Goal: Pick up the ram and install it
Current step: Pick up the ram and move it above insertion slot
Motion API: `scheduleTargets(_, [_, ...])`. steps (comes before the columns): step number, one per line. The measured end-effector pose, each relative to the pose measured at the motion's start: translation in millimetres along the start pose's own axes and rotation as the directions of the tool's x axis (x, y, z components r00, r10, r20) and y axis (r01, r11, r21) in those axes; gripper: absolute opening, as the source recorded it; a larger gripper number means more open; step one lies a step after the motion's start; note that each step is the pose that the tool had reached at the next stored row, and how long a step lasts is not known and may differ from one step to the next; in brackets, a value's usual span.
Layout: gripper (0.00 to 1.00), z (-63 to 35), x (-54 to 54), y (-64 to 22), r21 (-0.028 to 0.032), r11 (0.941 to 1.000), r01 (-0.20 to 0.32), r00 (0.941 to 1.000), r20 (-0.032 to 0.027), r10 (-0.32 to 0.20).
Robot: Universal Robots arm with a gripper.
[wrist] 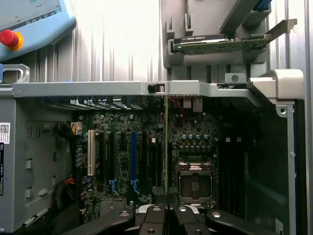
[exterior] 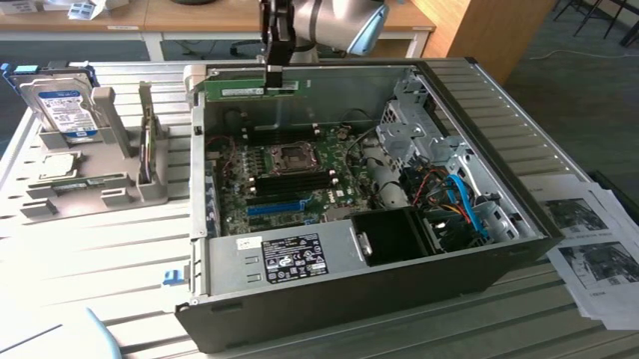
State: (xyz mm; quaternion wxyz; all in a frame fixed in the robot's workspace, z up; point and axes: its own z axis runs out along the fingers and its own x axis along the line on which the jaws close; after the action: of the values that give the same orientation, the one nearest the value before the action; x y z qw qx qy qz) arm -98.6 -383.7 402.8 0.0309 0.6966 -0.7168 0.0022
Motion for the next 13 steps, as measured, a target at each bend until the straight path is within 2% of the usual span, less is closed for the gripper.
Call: scheduleTargets(13, [0.11, -1.3, -0.9, -31.9, 0.0000, 1.0000, 0.000, 1.0000, 0.0000, 0.000])
